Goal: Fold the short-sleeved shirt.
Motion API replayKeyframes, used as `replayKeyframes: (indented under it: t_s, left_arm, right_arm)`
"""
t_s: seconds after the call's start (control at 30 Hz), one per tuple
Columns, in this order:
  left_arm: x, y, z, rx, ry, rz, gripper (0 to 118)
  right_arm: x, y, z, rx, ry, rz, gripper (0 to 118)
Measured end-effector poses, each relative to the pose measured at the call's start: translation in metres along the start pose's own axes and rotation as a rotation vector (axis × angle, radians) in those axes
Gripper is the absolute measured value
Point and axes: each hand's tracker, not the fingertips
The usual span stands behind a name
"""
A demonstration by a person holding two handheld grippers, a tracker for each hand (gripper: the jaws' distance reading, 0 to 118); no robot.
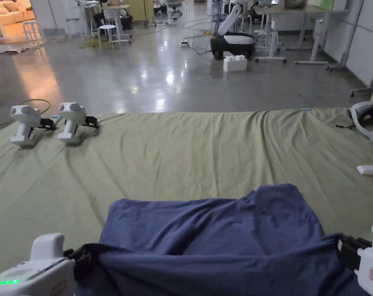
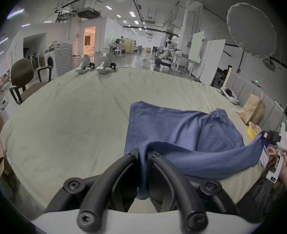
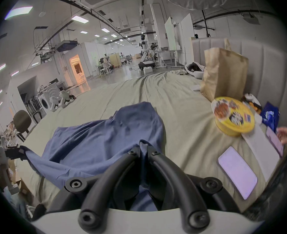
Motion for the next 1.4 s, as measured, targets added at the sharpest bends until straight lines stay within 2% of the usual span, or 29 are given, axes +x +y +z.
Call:
replayKeyframes:
  t_s: [0.1, 0.2, 0.23, 0.27, 0.3, 0.33, 0.37, 0.43, 0.5, 0.57, 0.7, 0.87, 0.93, 0.97, 1.03, 1.07, 1.1, 1.13, 1.17, 1.23, 1.3, 1.4]
  left_arm:
    - [0.001, 0.015, -0.042, -0.055, 0.017, 0.023, 12]
    - [-0.002, 0.012, -0.076, -0.111, 0.027, 0.104, 13]
    - [-0.002, 0.01, -0.087, -0.15, 0.05, 0.125, 18]
    - [-0.003, 0.007, -0.095, -0.177, 0.06, 0.139, 43]
    - [-0.002, 0.004, -0.097, -0.182, 0.067, 0.14, 98]
    - [-0.002, 0.0, -0.097, -0.18, 0.077, 0.13, 117]
    - [-0.002, -0.003, -0.097, -0.187, 0.083, 0.115, 118]
    - [-0.006, -0.006, -0.078, -0.118, 0.076, 0.086, 118]
    - [-0.009, -0.003, -0.055, -0.075, 0.003, 0.062, 118]
    - [-0.006, 0.005, -0.015, 0.041, -0.022, -0.002, 118]
    - [0.018, 0.018, 0.087, 0.294, -0.064, -0.112, 118]
    - [0.06, 0.015, 0.189, 0.524, -0.021, -0.229, 118]
    - [0.071, 0.008, 0.219, 0.555, -0.072, -0.218, 112]
    - [0.075, 0.005, 0.228, 0.563, -0.082, -0.212, 104]
    - [0.082, -0.005, 0.252, 0.592, -0.113, -0.214, 75]
    - [0.085, -0.012, 0.262, 0.611, -0.134, -0.221, 62]
    - [0.088, -0.016, 0.269, 0.615, -0.137, -0.22, 38]
    - [0.09, -0.02, 0.276, 0.612, -0.133, -0.225, 9]
    - [0.093, -0.025, 0.284, 0.62, -0.124, -0.229, 2]
    - [0.097, -0.029, 0.291, 0.646, -0.112, -0.231, 1]
    - [0.1, -0.025, 0.293, 0.613, -0.117, -0.225, 1]
    - [0.092, -0.026, 0.287, 0.59, -0.118, -0.204, 1]
  right_arm:
    - [-0.003, 0.018, -0.041, -0.055, -0.035, 0.022, 9]
    - [-0.003, 0.017, -0.078, -0.133, -0.068, 0.009, 9]
    - [-0.003, 0.012, -0.085, -0.143, -0.061, 0.0, 11]
    - [-0.001, 0.006, -0.091, -0.138, -0.065, -0.007, 24]
    - [-0.001, 0.001, -0.095, -0.145, -0.081, -0.014, 63]
    - [0.002, -0.002, -0.1, -0.17, -0.091, -0.026, 92]
    - [0.006, -0.005, -0.103, -0.222, -0.068, -0.05, 99]
    - [0.012, -0.009, -0.098, -0.228, -0.077, -0.04, 97]
    - [0.014, -0.003, -0.083, -0.219, -0.086, -0.01, 97]
    - [0.012, 0.006, -0.047, -0.108, -0.037, 0.027, 97]
    - [-0.005, 0.022, 0.044, 0.104, 0.052, 0.038, 97]
    - [-0.04, 0.019, 0.149, 0.279, 0.174, 0.097, 96]
    - [-0.058, 0.013, 0.179, 0.327, 0.181, 0.137, 93]
    - [-0.065, 0.009, 0.193, 0.345, 0.191, 0.161, 89]
    - [-0.078, 0.0, 0.217, 0.356, 0.186, 0.173, 67]
    - [-0.083, -0.003, 0.224, 0.348, 0.187, 0.167, 51]
    - [-0.087, -0.006, 0.232, 0.346, 0.19, 0.128, 29]
    - [-0.09, -0.01, 0.241, 0.352, 0.215, 0.104, 13]
    - [-0.093, -0.015, 0.248, 0.366, 0.228, 0.112, 11]
    - [-0.101, -0.019, 0.259, 0.422, 0.175, 0.186, 5]
    - [-0.107, -0.021, 0.263, 0.43, 0.165, 0.247, 4]
    - [-0.109, -0.022, 0.257, 0.424, 0.181, 0.232, 4]
